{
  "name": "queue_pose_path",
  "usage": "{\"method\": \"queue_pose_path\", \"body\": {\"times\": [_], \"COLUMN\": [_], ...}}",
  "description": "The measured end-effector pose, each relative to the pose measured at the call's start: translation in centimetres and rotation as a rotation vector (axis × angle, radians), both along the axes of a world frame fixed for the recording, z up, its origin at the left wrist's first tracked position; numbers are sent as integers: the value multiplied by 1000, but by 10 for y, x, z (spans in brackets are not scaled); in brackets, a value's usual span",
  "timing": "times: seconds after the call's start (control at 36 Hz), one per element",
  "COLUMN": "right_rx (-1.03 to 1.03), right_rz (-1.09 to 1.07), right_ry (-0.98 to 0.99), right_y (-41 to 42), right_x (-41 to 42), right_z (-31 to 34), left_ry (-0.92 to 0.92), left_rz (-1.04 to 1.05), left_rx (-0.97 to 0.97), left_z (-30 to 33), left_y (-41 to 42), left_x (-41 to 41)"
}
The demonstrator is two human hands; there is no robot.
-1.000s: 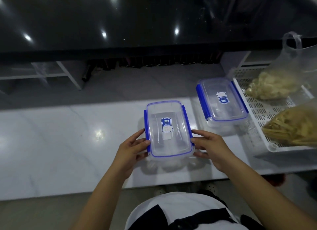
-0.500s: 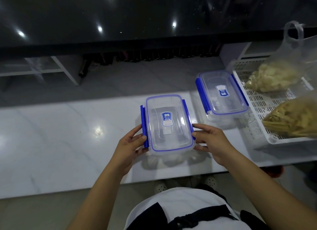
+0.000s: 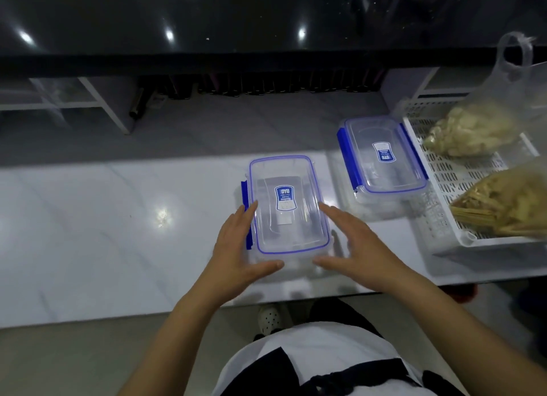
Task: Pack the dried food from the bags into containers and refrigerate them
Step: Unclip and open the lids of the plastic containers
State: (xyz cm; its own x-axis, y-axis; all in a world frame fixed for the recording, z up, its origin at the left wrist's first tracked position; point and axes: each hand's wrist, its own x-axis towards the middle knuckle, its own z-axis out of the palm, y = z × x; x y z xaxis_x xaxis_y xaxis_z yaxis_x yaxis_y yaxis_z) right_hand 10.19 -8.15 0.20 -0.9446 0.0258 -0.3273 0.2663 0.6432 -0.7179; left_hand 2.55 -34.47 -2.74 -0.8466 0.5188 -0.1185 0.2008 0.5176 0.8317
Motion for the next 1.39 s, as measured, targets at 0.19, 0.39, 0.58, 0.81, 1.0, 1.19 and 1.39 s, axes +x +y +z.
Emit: {"method": "queue_pose_path", "body": {"times": [0.19,0.39,0.58,0.81,1.0,1.19,1.39], "right_rx": [371,245,224,264,387,385,426], "right_rz": [184,150,119,185,304,307,315], "right_ry": [54,105,231,278,206,241,162], "right_y": [-7,-4,-5,-41,-126,-255,-360], "right_x": [-15,-15,-13,-42,-83,-130,-162], "right_z": [-15,-24,-16,14,29,1,-42], "left_ry": [61,7,43,53,57,94,55], "left_rz": [51,67,76,174,260,291,220], "left_rx": [-240,-274,-262,-261,-289,-333,-418], "left_z": [-11,8,32,60,65,41,-4], "left_y": [14,18,16,-24,-106,-226,-328], "left_x": [1,6,5,0,-25,-72,-121]}}
